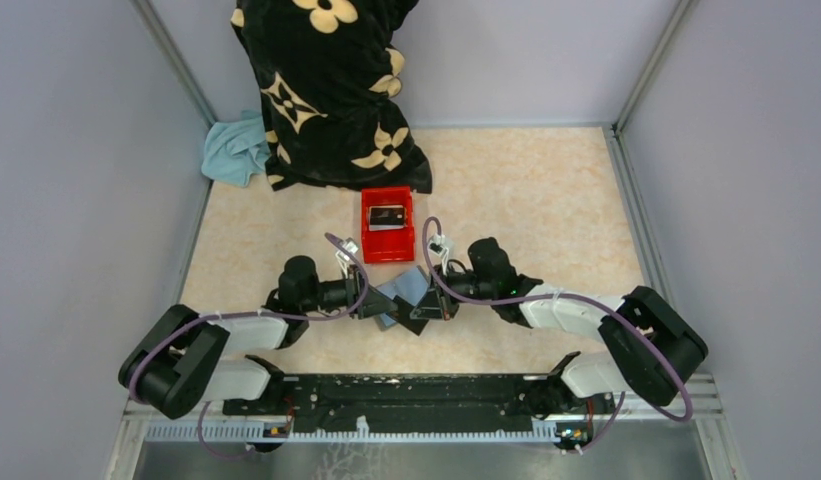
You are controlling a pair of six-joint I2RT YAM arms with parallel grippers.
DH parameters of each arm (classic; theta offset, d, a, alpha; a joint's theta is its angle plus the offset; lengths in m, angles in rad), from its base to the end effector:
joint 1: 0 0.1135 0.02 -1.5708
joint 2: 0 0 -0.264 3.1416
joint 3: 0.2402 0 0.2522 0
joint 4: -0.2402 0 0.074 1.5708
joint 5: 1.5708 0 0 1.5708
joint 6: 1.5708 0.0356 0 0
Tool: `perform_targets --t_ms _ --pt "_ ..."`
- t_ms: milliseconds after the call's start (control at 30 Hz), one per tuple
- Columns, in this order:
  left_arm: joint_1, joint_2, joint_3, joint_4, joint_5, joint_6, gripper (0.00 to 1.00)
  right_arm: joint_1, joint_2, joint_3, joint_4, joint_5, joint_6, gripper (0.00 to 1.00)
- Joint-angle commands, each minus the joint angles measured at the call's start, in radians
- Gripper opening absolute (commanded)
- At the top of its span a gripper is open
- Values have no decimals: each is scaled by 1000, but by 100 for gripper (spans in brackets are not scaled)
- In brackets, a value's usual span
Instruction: Take the credit cards out of the card holder
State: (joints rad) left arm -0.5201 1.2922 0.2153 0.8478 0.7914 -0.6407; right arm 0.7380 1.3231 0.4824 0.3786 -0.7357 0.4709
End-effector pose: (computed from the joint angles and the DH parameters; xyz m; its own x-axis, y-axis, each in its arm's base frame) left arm 0.1721 -0.1277 0.1576 -0.7261 -0.0683 -0.6842 0.6442 0.2804 -0.7116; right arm 0.1713 0.1880 0.1822 -0.7219 -0.2018 -0.6619 -0.6909 0.2647 0.6727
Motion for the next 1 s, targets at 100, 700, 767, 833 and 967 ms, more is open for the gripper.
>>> perform_targets --t_ms 100,700,767,833,967 --pt "4 -59 -48 92 86 -36 35 14 20 52 60 -26 -48 0" --pt "4 -98 -40 43 -22 -34 0 3 13 58 50 43 -46 24" --pt "3 -120 -13 -16 -83 -21 0 -18 -10 43 34 154 -34 26" --pt "4 -133 37 -112 -124 5 0 -57 -33 18 20 265 -14 28" --pt "7 -128 190 -348 -253 88 0 -88 -71 -3 -50 421 -26 34"
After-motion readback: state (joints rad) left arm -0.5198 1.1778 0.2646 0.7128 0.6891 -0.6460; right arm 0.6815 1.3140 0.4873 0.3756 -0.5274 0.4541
